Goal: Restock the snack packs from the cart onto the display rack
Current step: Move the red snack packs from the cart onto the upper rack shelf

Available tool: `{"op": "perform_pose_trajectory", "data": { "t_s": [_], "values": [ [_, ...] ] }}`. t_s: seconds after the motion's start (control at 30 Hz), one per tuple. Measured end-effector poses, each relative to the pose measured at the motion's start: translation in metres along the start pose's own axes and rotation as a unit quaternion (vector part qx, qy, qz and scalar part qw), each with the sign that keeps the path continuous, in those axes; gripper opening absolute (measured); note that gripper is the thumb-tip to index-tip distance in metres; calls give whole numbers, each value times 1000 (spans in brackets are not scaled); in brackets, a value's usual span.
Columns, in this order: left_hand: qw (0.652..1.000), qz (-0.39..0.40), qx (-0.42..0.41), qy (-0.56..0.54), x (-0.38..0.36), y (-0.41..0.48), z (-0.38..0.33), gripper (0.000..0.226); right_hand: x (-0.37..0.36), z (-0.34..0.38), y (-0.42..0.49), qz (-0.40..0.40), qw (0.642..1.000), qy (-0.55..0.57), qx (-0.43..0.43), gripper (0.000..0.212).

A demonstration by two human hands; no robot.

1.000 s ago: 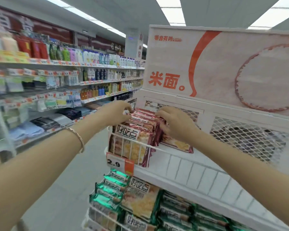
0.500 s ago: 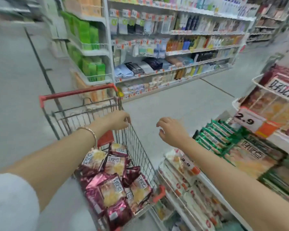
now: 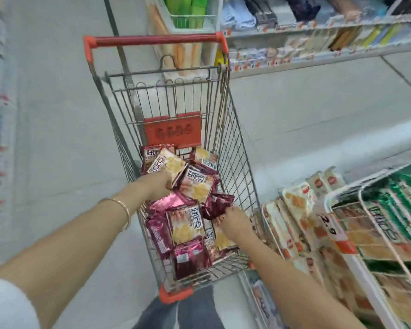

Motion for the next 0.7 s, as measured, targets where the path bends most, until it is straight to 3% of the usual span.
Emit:
{"op": "perform_pose_trajectory", "data": {
  "t_s": [0.07,0.13,0.27,0.3,0.4,0.5,0.63,0.7],
  "values": [
    [1000,8,11,-20,-23,18,-4,16,-18,-28,-3,-9,995,63,-83,27],
    [998,36,27,-54,-51,37,-18,37,-36,-49,-9,-22,986,110,-125,33],
    [988,122,56,-72,-121,53,-53,85,-53,-65,-22,-25,989,114,-91,47],
    [991,110,65,-35,-133,55,-59,87,-55,-65,-23,-20,991,114,-70,49],
    [990,62,100,79,-146,60,-60,61,-59,-67,-25,-13,991,125,-38,54],
    [990,65,86,91,-145,65,-56,76,-62,-69,-21,-8,991,129,-38,56],
    [989,126,68,-26,-148,56,-54,88,-73,-71,-13,12,984,156,-79,58],
    [982,143,67,-102,-140,49,-52,80,-78,-72,-10,17,984,147,-104,59]
  ]
}}
Point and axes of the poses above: each hand's wrist, its own y-axis towards the middle knuckle, its own x-axis out of the back of the hand, z = x × y, the point moved 6 cm from there along y, towards the middle knuckle, and after that the axes turned 15 degrees about x, right-handed, at the moved point
